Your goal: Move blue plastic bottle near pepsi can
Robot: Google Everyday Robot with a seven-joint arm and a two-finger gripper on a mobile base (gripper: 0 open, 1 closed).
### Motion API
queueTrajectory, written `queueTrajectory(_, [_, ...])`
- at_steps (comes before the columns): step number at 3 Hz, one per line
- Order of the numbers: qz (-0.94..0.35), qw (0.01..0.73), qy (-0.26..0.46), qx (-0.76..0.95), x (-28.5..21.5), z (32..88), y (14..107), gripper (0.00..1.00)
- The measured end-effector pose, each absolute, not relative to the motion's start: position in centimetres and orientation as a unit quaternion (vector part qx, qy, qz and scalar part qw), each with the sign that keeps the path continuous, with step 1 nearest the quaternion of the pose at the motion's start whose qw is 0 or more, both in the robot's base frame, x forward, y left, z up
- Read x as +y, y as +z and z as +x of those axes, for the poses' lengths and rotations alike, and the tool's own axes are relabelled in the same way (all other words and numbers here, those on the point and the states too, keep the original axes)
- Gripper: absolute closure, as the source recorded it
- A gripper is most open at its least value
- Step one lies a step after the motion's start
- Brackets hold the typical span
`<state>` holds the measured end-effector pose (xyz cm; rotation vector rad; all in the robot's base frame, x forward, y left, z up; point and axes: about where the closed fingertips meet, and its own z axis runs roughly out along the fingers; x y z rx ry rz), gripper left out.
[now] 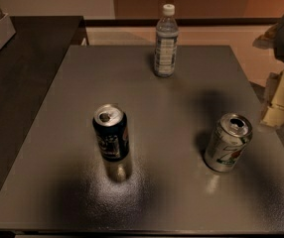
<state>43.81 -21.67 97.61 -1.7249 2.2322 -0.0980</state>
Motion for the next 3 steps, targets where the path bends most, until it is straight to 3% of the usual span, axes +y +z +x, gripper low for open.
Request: queueTrajectory(3, [-0.563, 0.192, -0.021, 0.804, -22.0, 47.5, 97.4, 0.0])
